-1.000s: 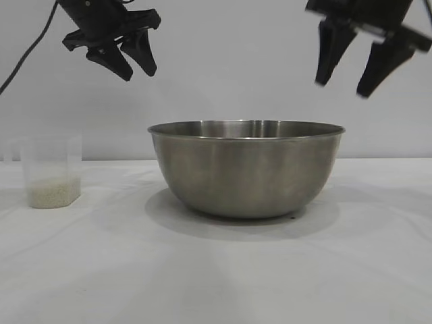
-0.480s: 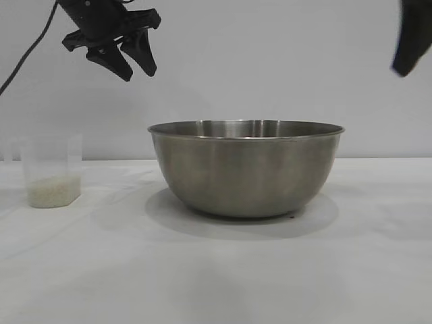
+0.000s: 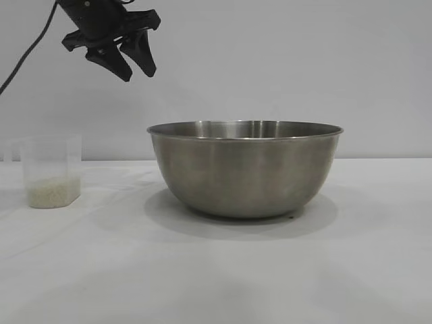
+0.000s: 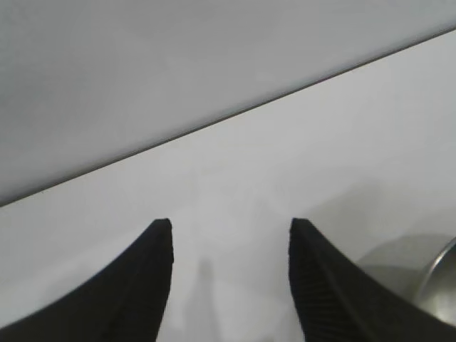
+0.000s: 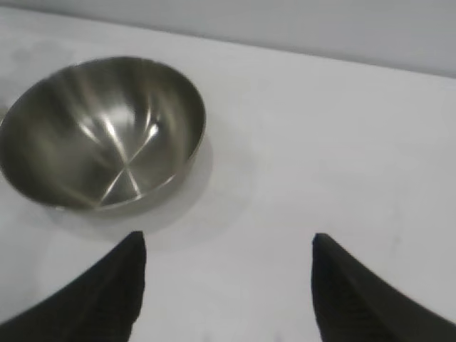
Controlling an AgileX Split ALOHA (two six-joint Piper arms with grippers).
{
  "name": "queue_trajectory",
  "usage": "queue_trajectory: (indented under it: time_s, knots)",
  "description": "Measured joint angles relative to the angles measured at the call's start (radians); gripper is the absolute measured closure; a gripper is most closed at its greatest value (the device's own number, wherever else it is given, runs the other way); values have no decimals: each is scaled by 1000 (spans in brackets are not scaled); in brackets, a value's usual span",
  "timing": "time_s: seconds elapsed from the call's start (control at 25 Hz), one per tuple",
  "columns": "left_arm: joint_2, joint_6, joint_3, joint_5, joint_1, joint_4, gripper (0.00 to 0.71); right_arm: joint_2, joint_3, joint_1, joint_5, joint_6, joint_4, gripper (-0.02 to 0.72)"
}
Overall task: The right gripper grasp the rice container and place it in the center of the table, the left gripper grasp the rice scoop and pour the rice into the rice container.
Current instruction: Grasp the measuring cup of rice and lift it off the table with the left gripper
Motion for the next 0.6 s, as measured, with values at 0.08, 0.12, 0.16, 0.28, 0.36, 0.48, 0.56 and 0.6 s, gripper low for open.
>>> queue_trajectory:
  time_s: [0.08, 0.12, 0.16, 0.28, 0.36, 0.48, 0.56, 0.6]
  knots:
    - [0, 0, 0, 0, 0, 2, 389, -59, 4, 0, 58, 15, -9, 281]
    - [0, 0, 0, 0, 0, 2, 389, -82, 4, 0, 104, 29, -22, 281]
    - [0, 0, 0, 0, 0, 4, 389, -107, 4, 0, 159, 40, -35, 281]
    - [0, 0, 0, 0, 0, 8, 389, -176, 8, 0, 283, 51, -86, 281]
    - [0, 0, 0, 0, 0, 8, 389, -236, 18, 0, 308, 72, -114, 281]
    - [0, 0, 0, 0, 0, 8, 389, -318, 63, 0, 355, 99, -143, 281]
    - [0, 0, 0, 0, 0, 8, 389, -366, 88, 0, 384, 111, -151, 281]
    - [0, 0, 0, 0, 0, 10, 389, -393, 90, 0, 391, 115, -151, 281]
